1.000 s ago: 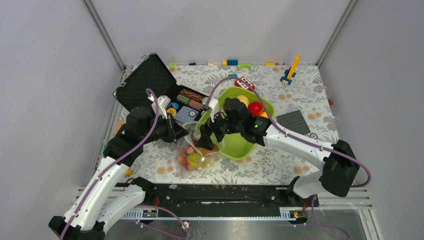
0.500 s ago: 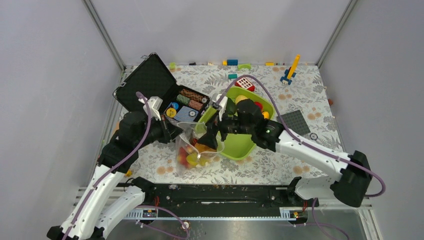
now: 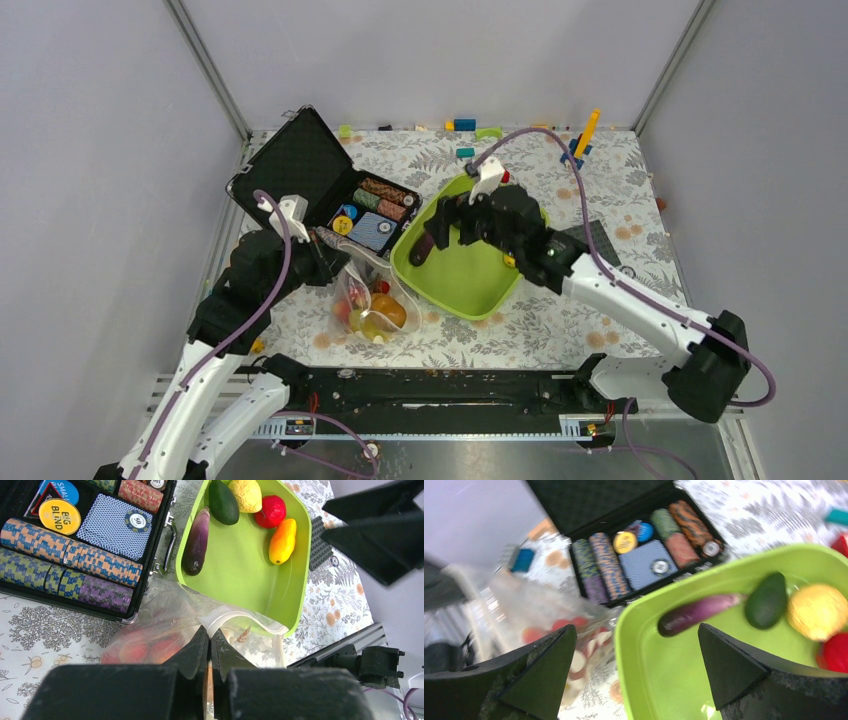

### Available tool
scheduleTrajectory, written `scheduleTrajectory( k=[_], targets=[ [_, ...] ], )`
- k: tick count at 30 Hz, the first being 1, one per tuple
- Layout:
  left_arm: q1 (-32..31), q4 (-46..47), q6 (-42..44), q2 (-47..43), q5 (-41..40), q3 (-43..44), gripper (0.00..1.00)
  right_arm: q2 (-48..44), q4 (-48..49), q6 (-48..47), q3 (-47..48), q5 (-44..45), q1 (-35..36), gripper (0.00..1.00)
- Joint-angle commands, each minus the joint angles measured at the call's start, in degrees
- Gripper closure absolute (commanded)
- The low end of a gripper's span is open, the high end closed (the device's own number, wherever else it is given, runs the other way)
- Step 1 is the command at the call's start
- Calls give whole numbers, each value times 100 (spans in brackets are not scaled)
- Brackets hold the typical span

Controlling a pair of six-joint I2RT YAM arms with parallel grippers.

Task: Place the food in the zip-top bag and seal the zipper
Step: Pick up the fake vegetable from the bin.

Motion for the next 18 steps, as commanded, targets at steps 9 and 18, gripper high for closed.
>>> scheduleTrajectory(
  k=[9, 18],
  targets=[
    [41, 268, -54, 20, -142, 162, 100, 1839, -1156, 2637, 905, -6, -1173, 0],
    [63, 260, -48, 20, -125, 153, 100, 3115, 235, 4734, 755, -554, -1175, 0]
  ],
)
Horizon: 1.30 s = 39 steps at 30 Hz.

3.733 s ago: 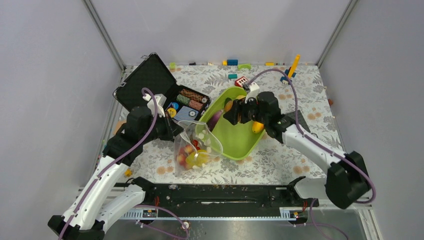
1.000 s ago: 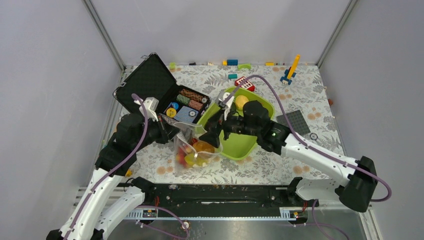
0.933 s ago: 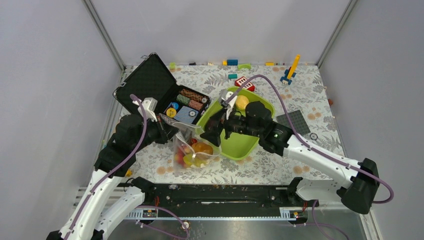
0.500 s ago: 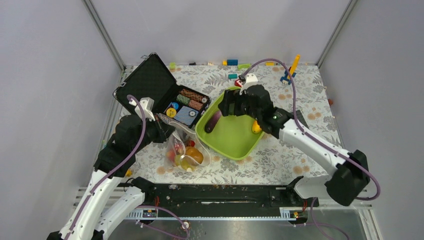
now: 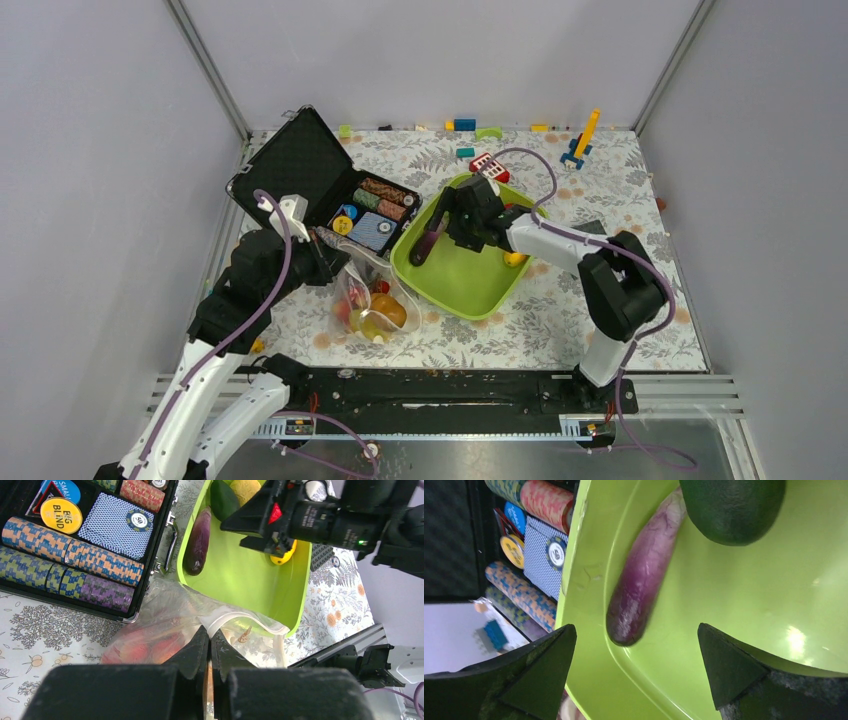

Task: Place the food in the zip-top bag and seal the zipper
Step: Pick up the fake vegetable from the bin.

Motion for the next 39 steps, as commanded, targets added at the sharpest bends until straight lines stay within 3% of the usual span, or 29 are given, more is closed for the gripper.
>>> scheduleTrajectory(
  k=[1, 11, 26, 39],
  targets=[
    [50, 278, -45, -16, -100, 150, 100, 279, 1235, 1373, -88, -205, -4, 0],
    [61, 296, -47, 27, -48, 153, 100, 627, 1732, 1945, -408, 244, -2, 5],
    [92, 300, -51, 54, 35, 146, 100, 1150, 2091, 2044, -508, 132, 6, 29],
    [101, 313, -58, 25, 19, 139, 100, 1428, 2059, 2063, -435, 256, 1, 38]
  ],
)
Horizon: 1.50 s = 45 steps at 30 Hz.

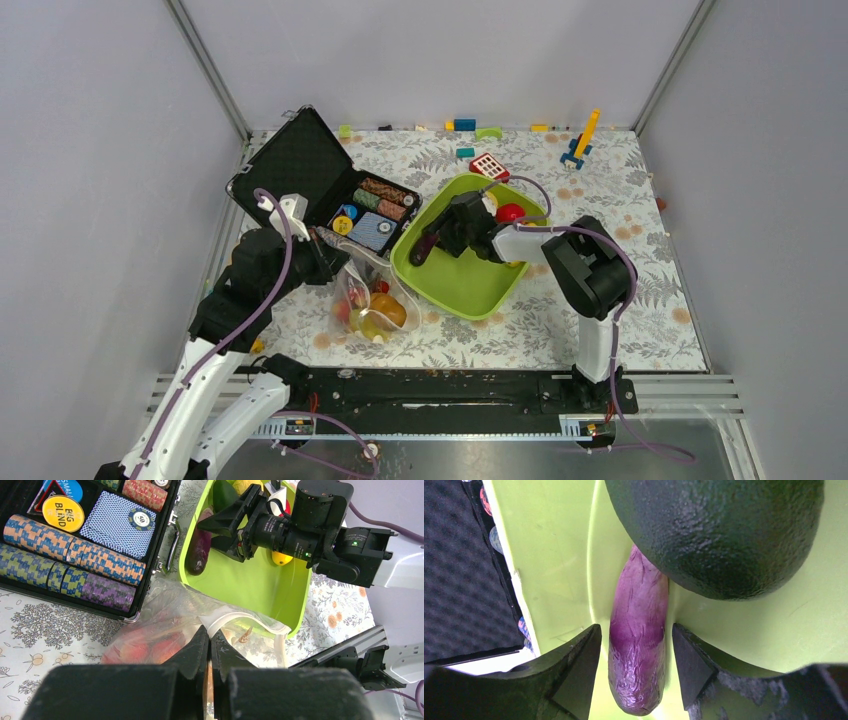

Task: Place the food in the zip-top bag and seal the zipper
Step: Pick up the fake vegetable from the bin.

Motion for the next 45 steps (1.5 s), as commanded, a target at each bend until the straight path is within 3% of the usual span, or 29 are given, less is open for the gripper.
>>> scheduleTrajectory(
  k=[1, 15, 22, 26, 35, 45],
  targets=[
    [44, 313, -40, -32, -5, 140, 100, 163, -148, 30, 74, 295, 8, 39],
    [53, 330, -47, 1, 44, 122, 100, 155, -69, -60, 29, 465, 17, 55],
    [72, 330, -56, 29, 57, 122, 100, -415, 14, -486, -194, 828, 58, 73],
    [75, 335, -52, 19, 78, 131, 100, -862, 294, -635, -529, 954, 59, 78],
    [97, 350, -51, 12, 118, 123, 100, -1923, 832, -1226, -1115, 1052, 70, 80],
    [110, 392, -49, 21, 243, 105, 100, -2803, 1272, -3129, -1131, 603, 197, 81]
  ],
)
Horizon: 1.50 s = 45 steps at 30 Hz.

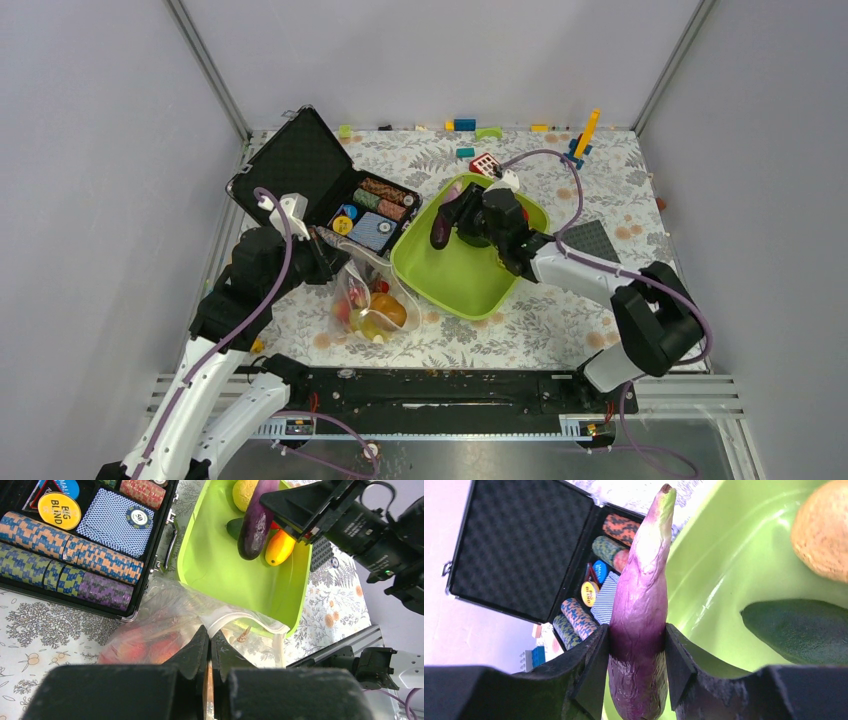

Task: Place the food in the zip-top bag and seal the zipper
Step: Pick up the fake vegetable from the bin, then place the fake vegetable in the zipper food storage bag.

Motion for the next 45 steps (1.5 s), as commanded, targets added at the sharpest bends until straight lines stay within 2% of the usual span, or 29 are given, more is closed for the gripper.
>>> scheduleTrajectory(
  k=[1, 9, 14, 19, 25, 30, 35, 40, 45],
  targets=[
    [44, 387, -10, -13, 135, 97, 100, -572, 500, -1176, 14, -90, 188, 81],
    [39, 406, 24, 14, 339, 124, 100, -1662, 1382, -2189, -339, -1086, 600, 83],
    [38, 227, 278, 91, 613, 357, 100, -2181, 1747, -2995, -564, -1853, 1183, 84],
    [38, -501, 531, 419, 754, 739, 100, -2276, 1828, -3112, -587, -2790, 1490, 85],
    [38, -1086, 530, 824, 1085, 953, 100, -2107, 2221, -3194, -747, -3150, 1896, 85],
    [38, -1125, 406, 761, 1443, 966, 100, -1903, 2397, -3284, -836, -2904, 2320, 86],
    [42, -1158, 293, 596, 1532, 996, 100, -1600, 2496, -3374, -963, -1946, 2794, 86],
    [36, -1231, 218, 548, 1434, 1019, 100, -1363, 2588, -3645, -989, -982, 3280, 86],
    [42, -1282, 201, 537, 1203, 1078, 100, -1226, 2480, -3582, -1017, -558, 3380, 86]
  ],
)
